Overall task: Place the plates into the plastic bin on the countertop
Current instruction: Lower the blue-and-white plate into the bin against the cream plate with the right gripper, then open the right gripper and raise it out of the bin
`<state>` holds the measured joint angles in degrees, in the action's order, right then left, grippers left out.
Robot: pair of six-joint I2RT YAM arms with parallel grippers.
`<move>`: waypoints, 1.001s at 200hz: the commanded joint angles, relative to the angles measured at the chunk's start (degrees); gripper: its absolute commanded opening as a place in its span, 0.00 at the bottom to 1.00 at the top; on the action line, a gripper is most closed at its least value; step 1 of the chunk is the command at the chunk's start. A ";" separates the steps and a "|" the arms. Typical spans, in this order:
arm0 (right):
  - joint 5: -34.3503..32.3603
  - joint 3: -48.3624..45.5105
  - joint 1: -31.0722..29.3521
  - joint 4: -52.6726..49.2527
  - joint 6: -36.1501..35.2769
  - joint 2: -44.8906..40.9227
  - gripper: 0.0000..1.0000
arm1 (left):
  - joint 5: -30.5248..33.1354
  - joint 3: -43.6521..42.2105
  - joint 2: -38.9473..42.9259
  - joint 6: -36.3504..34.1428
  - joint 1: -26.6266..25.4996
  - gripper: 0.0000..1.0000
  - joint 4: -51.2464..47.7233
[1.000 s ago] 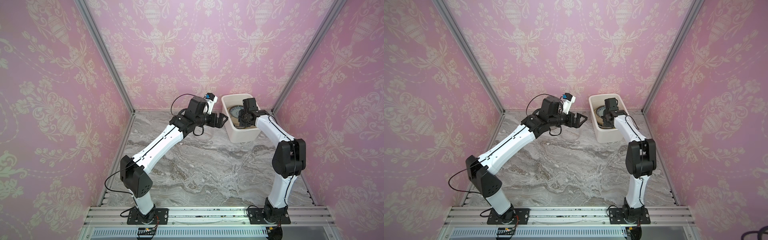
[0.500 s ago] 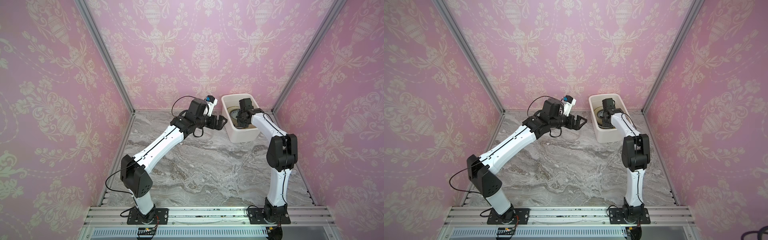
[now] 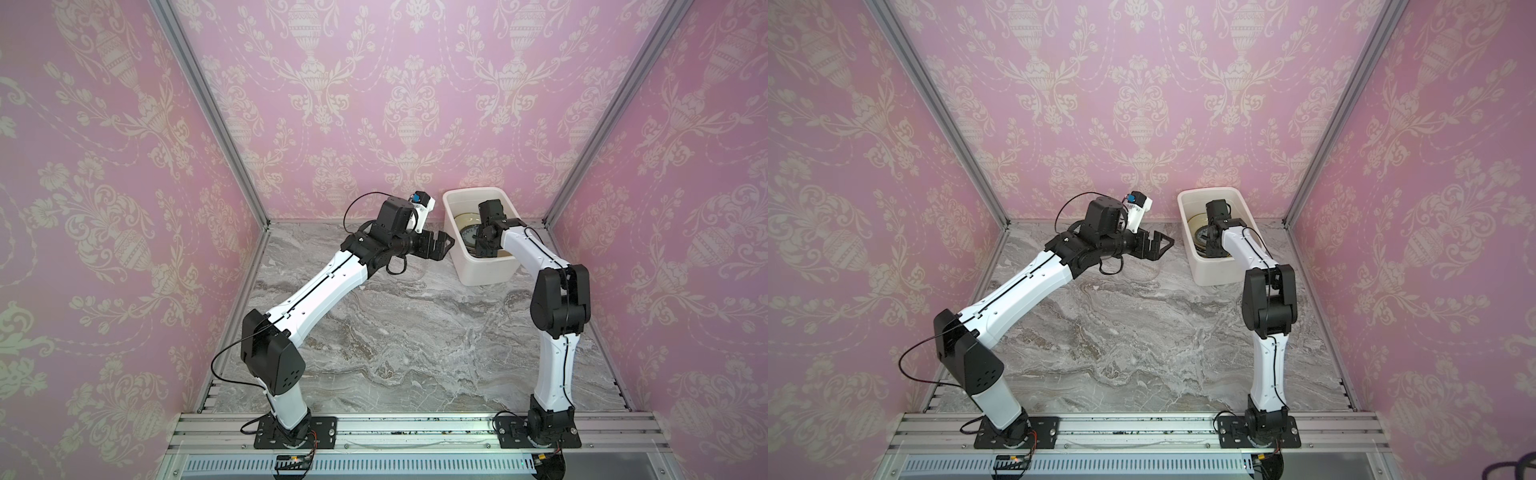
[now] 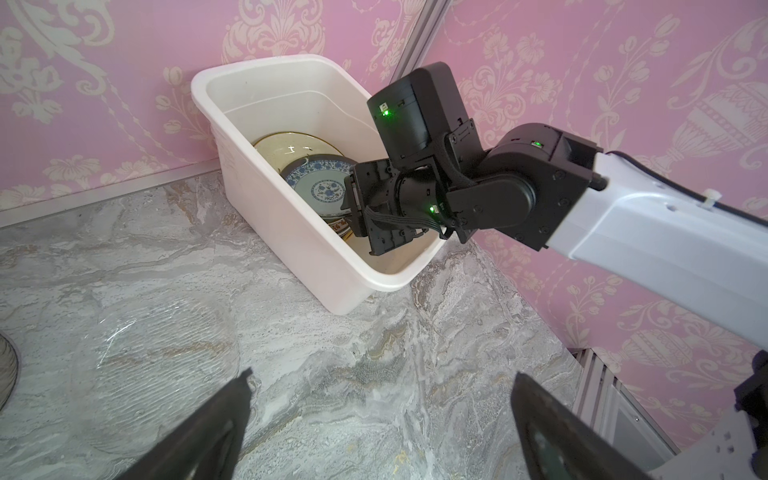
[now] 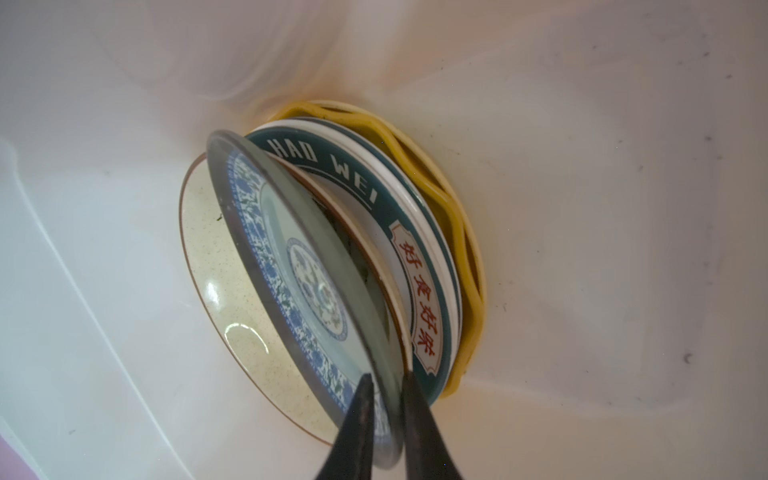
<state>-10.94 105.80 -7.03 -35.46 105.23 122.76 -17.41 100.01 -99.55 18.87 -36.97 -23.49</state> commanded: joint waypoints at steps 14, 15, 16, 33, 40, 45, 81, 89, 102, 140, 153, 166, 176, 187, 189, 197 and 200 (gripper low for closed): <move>-0.43 2.22 0.60 -0.10 0.41 1.16 0.19 | 1.48 -0.72 -0.47 -1.65 0.37 0.99 -0.20; -0.37 2.22 0.61 -0.07 0.37 1.16 0.19 | 1.45 -0.71 -0.47 -1.65 0.34 0.99 -0.18; -0.39 2.22 0.61 -0.06 0.39 1.21 0.19 | 1.43 -0.74 -0.51 -1.60 0.33 0.99 -0.17; -0.21 2.22 0.78 0.41 0.33 1.52 0.23 | 1.57 -0.71 -0.72 -1.56 0.43 0.99 -0.33; -0.12 2.31 0.87 0.56 0.25 1.69 0.24 | 1.64 -0.70 -0.82 -1.62 0.46 0.99 -0.25; -0.10 2.31 0.91 0.72 0.18 1.75 0.25 | 1.59 -0.75 -0.81 -1.56 0.43 0.99 -0.24; 0.72 2.69 1.23 2.07 -0.80 2.58 0.30 | 1.51 -0.96 -1.24 -1.51 0.66 0.99 -0.14; 0.80 2.62 1.23 2.30 -0.98 2.60 0.32 | 1.55 -1.00 -1.34 -1.39 0.83 0.99 -0.10; 0.91 2.31 1.28 3.27 -1.38 2.19 0.35 | 1.33 -1.10 -1.25 -1.08 0.90 0.99 0.00; 1.28 4.54 1.27 4.38 -10.09 -0.93 0.70 | 2.58 -1.72 0.56 1.06 1.55 0.99 -0.30; 1.90 5.65 1.24 4.22 -15.20 -2.85 0.80 | 3.87 -2.73 2.11 2.22 1.84 0.99 -0.70; 2.64 6.27 1.23 1.65 -17.65 -5.13 0.88 | 5.10 -4.17 4.19 3.61 1.99 0.99 -1.05; 3.06 5.65 1.23 0.06 -18.79 -7.08 0.94 | 6.35 -5.51 6.07 4.58 2.12 0.99 -1.55; 3.08 4.51 1.14 -1.35 -20.26 -9.66 1.00 | 8.16 -6.77 8.05 5.64 2.25 0.99 -2.31; 3.11 4.33 1.10 -1.73 -20.60 -10.13 1.00 | 8.59 -7.07 8.58 5.82 2.32 0.99 -2.59; 2.94 3.61 0.97 -3.10 -21.96 -12.01 1.00 | 9.93 -7.82 10.07 6.50 2.42 0.99 -3.80; 2.86 3.32 0.90 -3.50 -22.51 -12.70 1.00 | 10.42 -8.08 10.71 6.79 2.58 0.99 -4.23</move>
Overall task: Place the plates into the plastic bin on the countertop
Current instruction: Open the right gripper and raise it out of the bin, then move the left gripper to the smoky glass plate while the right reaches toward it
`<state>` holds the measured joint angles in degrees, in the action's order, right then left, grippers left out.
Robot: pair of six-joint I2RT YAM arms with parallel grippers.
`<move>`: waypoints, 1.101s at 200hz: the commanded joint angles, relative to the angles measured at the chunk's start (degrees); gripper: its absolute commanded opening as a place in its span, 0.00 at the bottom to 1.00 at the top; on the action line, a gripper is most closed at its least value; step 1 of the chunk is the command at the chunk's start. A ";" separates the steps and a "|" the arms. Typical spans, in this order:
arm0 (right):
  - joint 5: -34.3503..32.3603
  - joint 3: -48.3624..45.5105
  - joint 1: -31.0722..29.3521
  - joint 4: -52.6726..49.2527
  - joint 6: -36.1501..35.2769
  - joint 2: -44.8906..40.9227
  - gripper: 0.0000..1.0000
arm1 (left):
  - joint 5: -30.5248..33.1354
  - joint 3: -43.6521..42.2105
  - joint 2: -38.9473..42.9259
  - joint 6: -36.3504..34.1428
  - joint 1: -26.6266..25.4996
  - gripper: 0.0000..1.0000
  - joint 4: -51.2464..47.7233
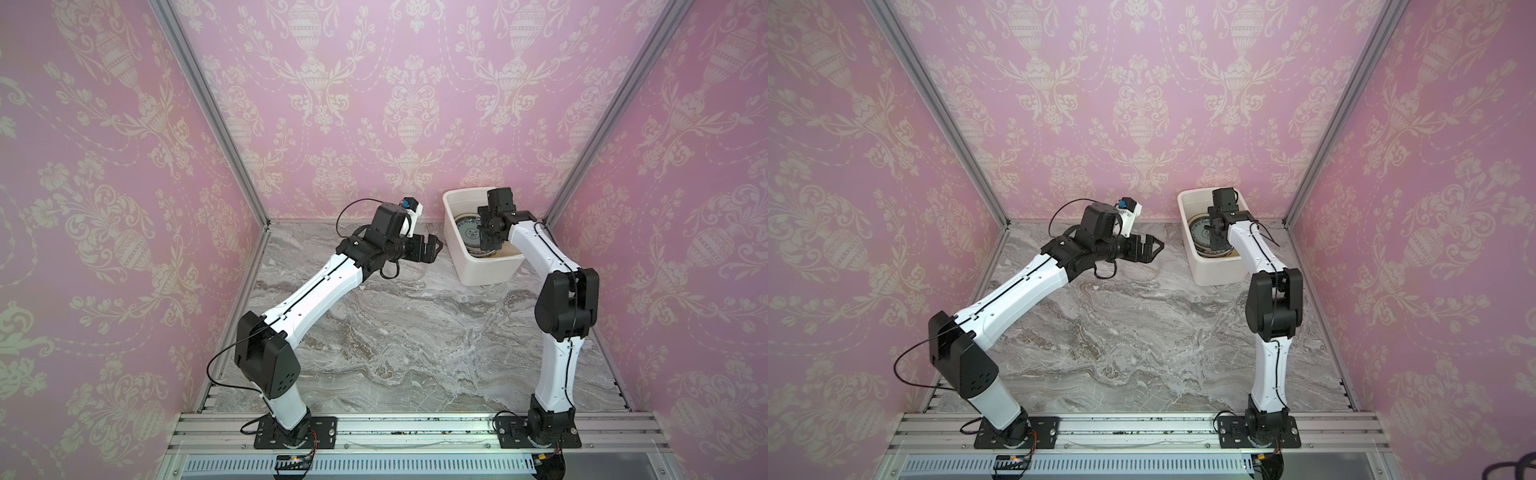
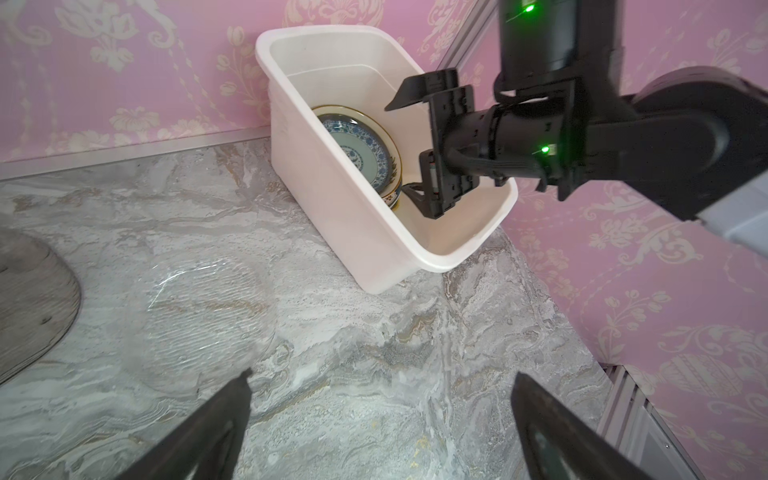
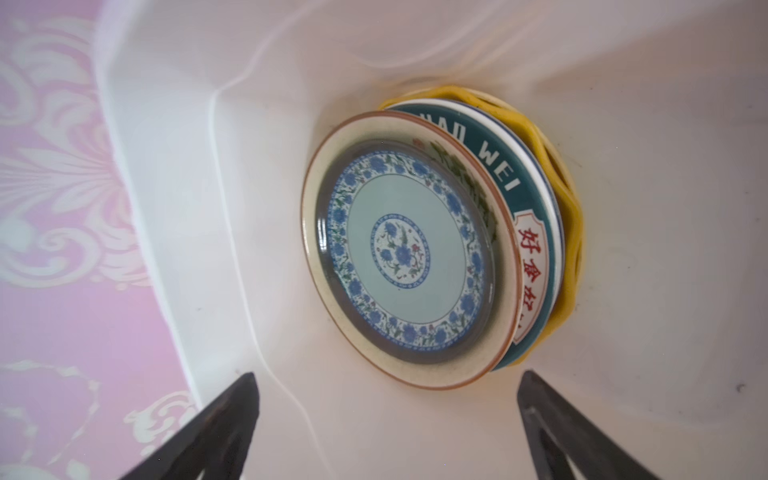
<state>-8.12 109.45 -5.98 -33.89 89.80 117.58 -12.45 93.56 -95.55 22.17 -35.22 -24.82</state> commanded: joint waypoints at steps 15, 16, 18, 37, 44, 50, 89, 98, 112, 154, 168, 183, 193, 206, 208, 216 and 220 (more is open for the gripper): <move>0.03 -2.97 -0.65 -4.76 -10.59 -11.58 1.00 | 7.13 -3.13 9.67 5.30 1.92 0.99 -4.78; 0.08 -3.21 -0.68 -4.64 -10.91 -11.76 1.00 | 7.24 -3.30 9.85 5.45 2.05 0.99 -4.88; 0.15 -3.68 -0.76 -4.37 -11.45 -12.37 1.00 | 7.37 -3.54 10.27 5.69 2.25 0.99 -5.11; 2.61 -8.99 -1.22 0.51 -17.22 -17.98 1.00 | 8.05 -6.54 14.49 8.84 4.95 0.99 -6.04; 4.23 -11.04 -1.44 2.90 -19.39 -19.92 1.00 | 7.78 -8.08 16.07 10.28 6.44 0.99 -6.02; 5.64 -12.92 -1.64 5.32 -21.43 -21.62 1.00 | 7.20 -9.30 17.38 11.55 7.90 0.99 -5.94; 13.22 -16.87 -5.49 10.65 -37.30 -29.06 0.95 | 0.35 -15.15 22.03 19.19 18.95 0.99 -7.27; 14.57 -17.53 -7.05 10.41 -40.94 -30.50 0.93 | -1.54 -15.33 21.75 20.18 21.27 0.99 -8.57; 16.63 -19.49 -9.83 10.36 -45.41 -32.82 0.89 | -4.60 -15.59 20.61 20.79 24.10 0.99 -10.05; 20.78 -25.79 -18.95 5.89 -58.54 -39.22 0.79 | -9.05 -17.81 16.07 20.01 28.89 0.99 -10.28; 21.12 -26.28 -22.12 1.74 -62.68 -40.05 0.76 | -9.97 -18.85 14.21 19.59 30.18 0.98 -9.39; 19.03 -25.76 -25.83 -3.54 -67.68 -39.77 0.73 | -10.48 -19.63 11.96 18.53 31.15 0.97 -8.01; 16.97 -25.07 -28.28 -6.86 -71.26 -39.09 0.73 | -10.78 -19.89 10.15 17.94 31.65 0.96 -7.06; 14.51 -24.15 -30.85 -9.90 -74.93 -37.77 0.73 | -10.89 -19.74 7.51 17.02 32.18 0.94 -6.04; 14.40 -24.05 -31.16 -10.26 -75.42 -37.58 0.73 | -10.85 -19.62 7.11 16.85 32.22 0.94 -5.90; 14.01 -23.34 -32.14 -11.18 -77.07 -36.58 0.73 | -10.82 -19.11 5.33 15.90 32.32 0.94 -5.40; 13.73 -23.05 -32.57 -11.49 -77.80 -36.05 0.73 | -10.70 -18.80 4.37 15.35 32.32 0.94 -5.18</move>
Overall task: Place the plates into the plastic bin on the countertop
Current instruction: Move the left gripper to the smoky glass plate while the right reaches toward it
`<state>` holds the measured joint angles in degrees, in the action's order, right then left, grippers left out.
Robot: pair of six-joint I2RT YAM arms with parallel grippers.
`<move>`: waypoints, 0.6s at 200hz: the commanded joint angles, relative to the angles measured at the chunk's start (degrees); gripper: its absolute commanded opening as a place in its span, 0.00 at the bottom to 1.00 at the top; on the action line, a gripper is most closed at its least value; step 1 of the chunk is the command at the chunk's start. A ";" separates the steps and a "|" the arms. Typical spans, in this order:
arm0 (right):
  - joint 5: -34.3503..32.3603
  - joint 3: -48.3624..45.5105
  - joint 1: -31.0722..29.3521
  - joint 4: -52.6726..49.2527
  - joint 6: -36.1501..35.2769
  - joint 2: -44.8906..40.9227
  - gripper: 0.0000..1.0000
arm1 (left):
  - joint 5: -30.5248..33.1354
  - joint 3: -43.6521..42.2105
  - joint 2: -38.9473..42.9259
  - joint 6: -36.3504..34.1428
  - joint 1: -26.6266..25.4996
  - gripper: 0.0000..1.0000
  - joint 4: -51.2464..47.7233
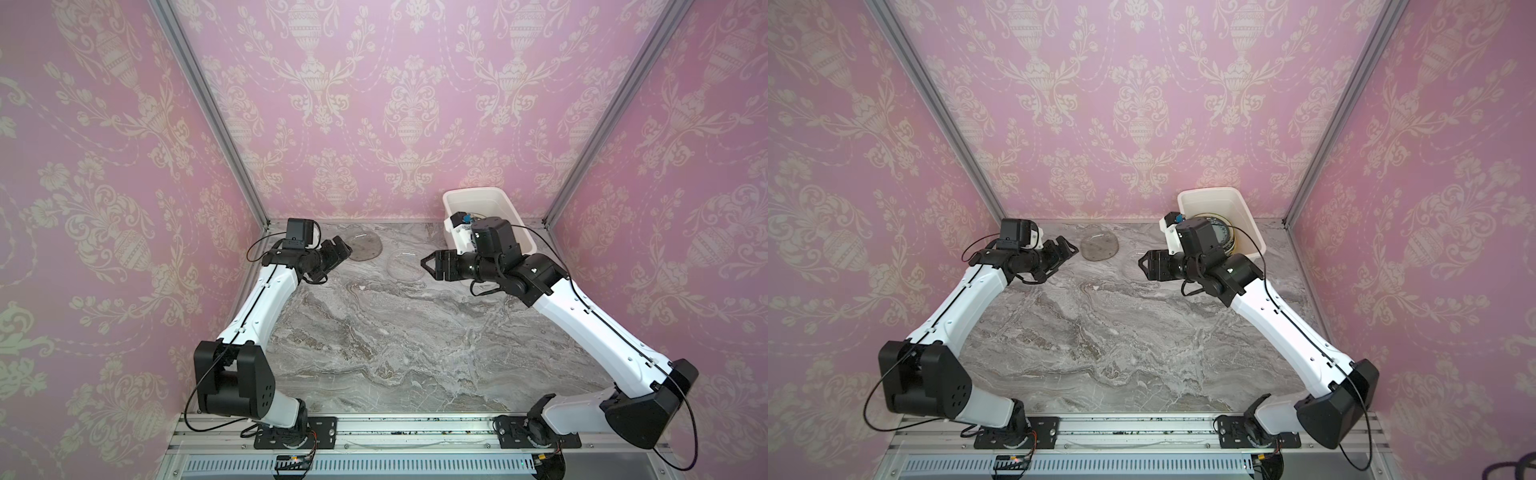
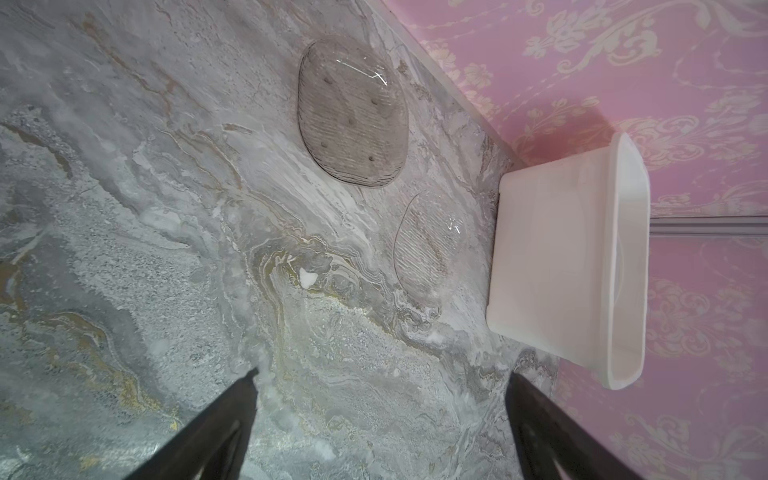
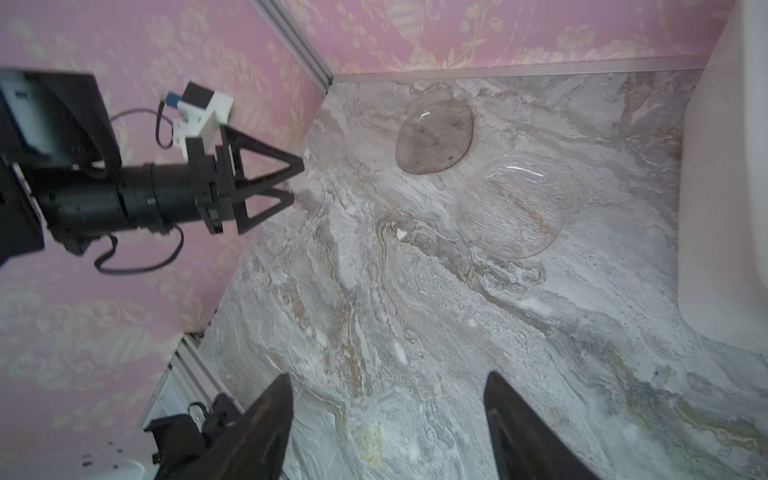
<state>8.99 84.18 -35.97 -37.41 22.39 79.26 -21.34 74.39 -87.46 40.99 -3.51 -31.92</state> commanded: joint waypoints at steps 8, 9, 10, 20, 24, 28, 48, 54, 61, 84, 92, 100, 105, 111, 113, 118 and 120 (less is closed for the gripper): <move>-3.83 3.08 -3.51 -8.31 -12.02 3.33 0.73 | -1.60 0.90 -5.57 -4.33 0.70 0.94 2.45; -3.87 3.22 -3.59 -8.35 -12.28 3.52 0.74 | -1.64 0.96 -5.86 -4.43 0.74 0.93 2.51; -3.88 3.33 -3.68 -8.36 -12.46 3.66 0.74 | -1.66 0.99 -6.13 -4.52 0.76 0.93 2.63; -3.96 4.49 -4.68 -8.43 -14.42 5.08 0.74 | -1.81 1.56 -8.59 -5.15 1.11 0.93 3.76; -4.02 4.93 -5.14 -8.34 -15.23 5.74 0.74 | -1.88 1.82 -9.67 -5.30 1.26 0.92 4.12; -4.15 5.48 -5.54 -8.38 -15.99 6.44 0.74 | -2.01 2.10 -10.87 -5.57 1.40 0.92 4.55; -3.61 8.01 -7.66 -8.08 -19.96 9.97 0.74 | -2.00 4.61 -16.66 -7.33 2.01 0.88 5.68; -3.21 8.71 -8.13 -7.99 -21.06 10.95 0.74 | -2.31 5.76 -18.43 -7.83 2.10 0.86 5.89; -2.81 9.40 -8.71 -7.80 -22.07 12.02 0.74 | -2.53 7.19 -20.45 -8.66 2.24 0.85 6.17; -1.71 10.94 -9.51 -7.24 -23.07 14.61 0.74 | -2.28 11.85 -26.57 -10.46 2.36 0.82 7.09; -1.34 11.30 -9.56 -7.15 -23.06 15.33 0.74 | -2.20 13.49 -28.67 -10.80 2.50 0.80 7.12; -1.22 11.67 -9.76 -7.15 -22.95 16.07 0.74 | -2.21 15.03 -30.64 -10.80 2.69 0.78 7.39; -1.14 11.74 -9.74 -7.15 -22.86 16.40 0.74 | -2.28 16.03 -31.76 -10.76 2.72 0.77 7.55; -0.92 11.87 -9.84 -7.19 -22.81 16.80 0.74 | -2.21 17.09 -33.10 -10.84 2.80 0.76 7.87; -0.84 11.88 -9.83 -7.16 -22.70 16.84 0.74 | -2.15 17.52 -33.51 -10.84 2.80 0.76 7.91; -0.62 11.91 -9.95 -7.11 -22.57 17.20 0.74 | -2.07 18.47 -34.50 -10.80 2.80 0.75 8.08; -0.57 11.91 -9.92 -7.19 -22.50 17.30 0.74 | -2.04 18.76 -34.94 -10.77 2.80 0.74 8.14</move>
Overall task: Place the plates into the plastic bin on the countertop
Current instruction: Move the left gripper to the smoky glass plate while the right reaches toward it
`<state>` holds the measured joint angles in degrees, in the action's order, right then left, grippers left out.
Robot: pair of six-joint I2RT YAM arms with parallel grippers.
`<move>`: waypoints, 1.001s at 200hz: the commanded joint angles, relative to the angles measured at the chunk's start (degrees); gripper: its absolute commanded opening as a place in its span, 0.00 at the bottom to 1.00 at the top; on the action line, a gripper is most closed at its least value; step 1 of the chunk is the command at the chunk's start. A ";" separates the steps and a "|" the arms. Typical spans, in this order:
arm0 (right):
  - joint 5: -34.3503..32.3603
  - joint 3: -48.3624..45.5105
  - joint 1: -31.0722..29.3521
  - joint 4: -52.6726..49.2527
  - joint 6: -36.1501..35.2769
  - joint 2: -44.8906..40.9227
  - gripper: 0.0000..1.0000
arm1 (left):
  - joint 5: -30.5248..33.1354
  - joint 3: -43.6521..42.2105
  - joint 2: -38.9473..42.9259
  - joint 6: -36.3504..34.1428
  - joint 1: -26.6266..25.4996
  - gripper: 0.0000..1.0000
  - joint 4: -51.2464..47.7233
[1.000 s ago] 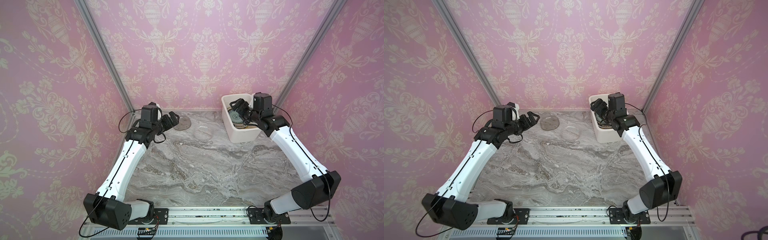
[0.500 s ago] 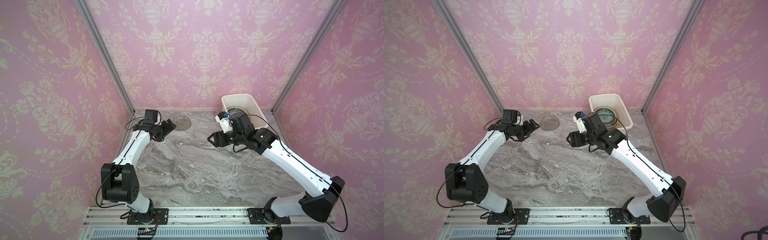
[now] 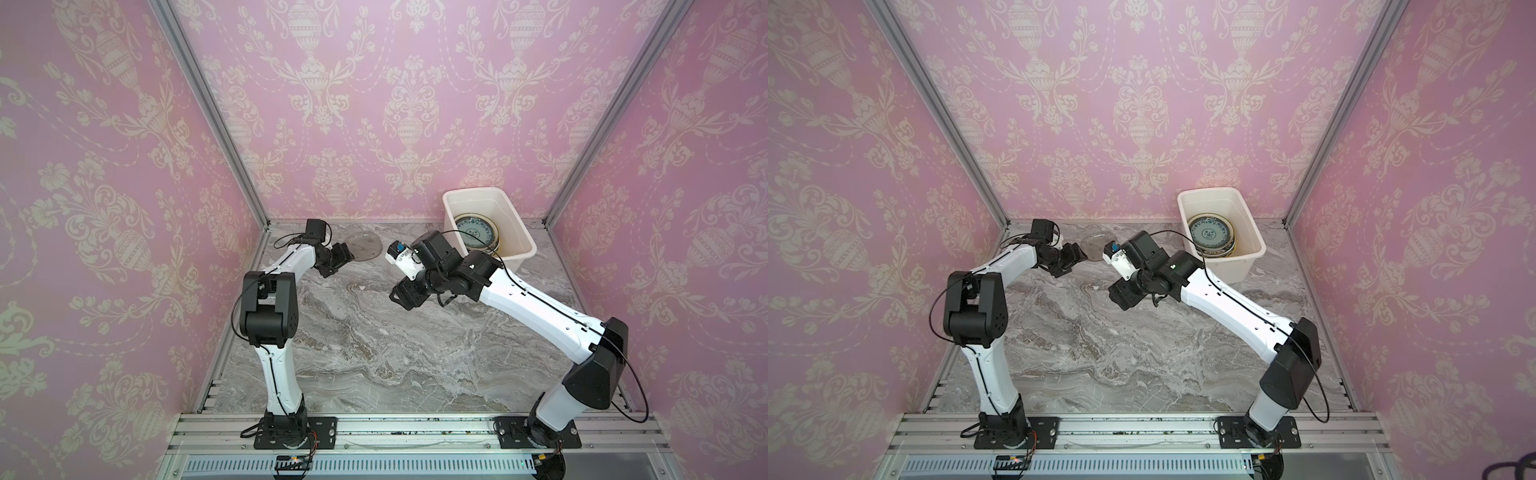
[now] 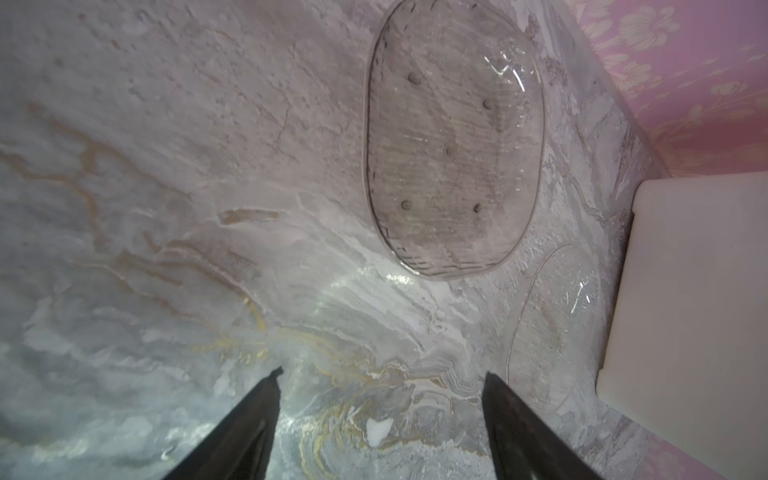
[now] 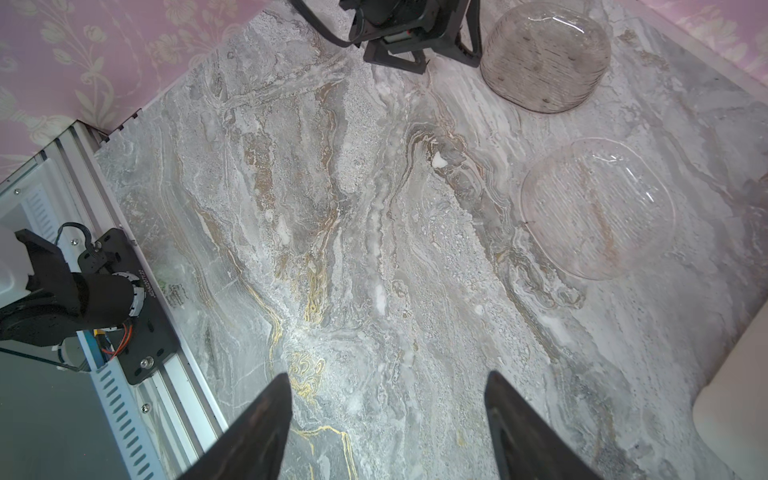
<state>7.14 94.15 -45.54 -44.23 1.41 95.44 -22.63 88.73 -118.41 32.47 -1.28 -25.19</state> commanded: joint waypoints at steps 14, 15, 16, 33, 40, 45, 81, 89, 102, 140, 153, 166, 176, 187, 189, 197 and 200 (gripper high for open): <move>1.63 1.91 -0.55 -0.51 -1.42 1.94 0.74 | -0.31 7.19 -6.82 -2.08 0.58 0.69 1.57; 1.64 1.87 -0.49 -0.51 -1.41 1.94 0.74 | -0.31 7.35 -7.05 -2.07 0.62 0.69 1.56; 1.69 1.85 -0.46 -0.51 -1.37 2.03 0.74 | -0.26 7.43 -7.25 -2.11 0.64 0.69 1.51; 2.00 1.70 -0.58 -0.42 -0.84 2.70 0.73 | 0.96 10.49 -10.17 -2.18 0.58 0.62 0.95; 2.09 1.71 -0.53 -0.41 -0.52 3.05 0.73 | 1.77 11.51 -11.32 -2.32 0.58 0.61 0.59; 2.10 1.74 -0.58 -0.42 -0.25 3.21 0.74 | 2.49 12.23 -11.94 -2.53 0.58 0.60 0.20; 1.93 2.02 -0.53 -0.51 1.16 4.22 0.74 | 6.40 17.28 -16.50 -4.39 0.57 0.52 -2.91; 1.90 2.03 -0.58 -0.49 1.33 4.27 0.74 | 6.91 18.31 -17.14 -4.75 0.51 0.50 -3.40; 1.29 1.87 -0.60 -0.51 1.83 4.19 0.74 | 7.66 19.33 -17.83 -5.05 0.49 0.45 -3.72; -0.19 1.13 -0.56 -0.50 3.57 3.50 0.74 | 9.01 21.02 -19.31 -4.87 -0.19 0.34 -3.16; -0.70 0.87 -0.50 -0.60 3.89 3.14 0.74 | 9.48 21.92 -19.96 -5.13 -0.63 0.32 -3.61; -1.22 0.62 -0.43 -0.52 4.36 2.73 0.74 | 9.84 22.97 -20.60 -5.22 -1.04 0.30 -4.12; -1.71 0.27 -0.44 -0.51 4.49 2.39 0.74 | 10.00 23.66 -21.14 -5.31 -1.43 0.28 -4.47; -2.33 -0.31 -0.35 -0.29 4.88 1.87 0.74 | 10.23 24.33 -21.66 -5.44 -1.86 0.25 -4.87; -2.42 -0.46 -0.39 -0.21 4.93 1.71 0.74 | 10.28 24.53 -21.81 -5.47 -1.92 0.25 -4.98; -2.69 -0.87 -0.27 -0.07 5.18 1.36 0.74 | 10.24 24.86 -22.11 -5.53 -2.13 0.24 -5.35; -2.78 -1.04 -0.28 0.00 5.25 1.21 0.74 | 10.38 24.91 -22.13 -5.49 -2.15 0.23 -5.39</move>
<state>6.28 94.43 -45.80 -44.23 4.78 98.85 -14.35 111.83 -137.84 28.73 -2.24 -27.11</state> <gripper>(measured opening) 0.738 0.248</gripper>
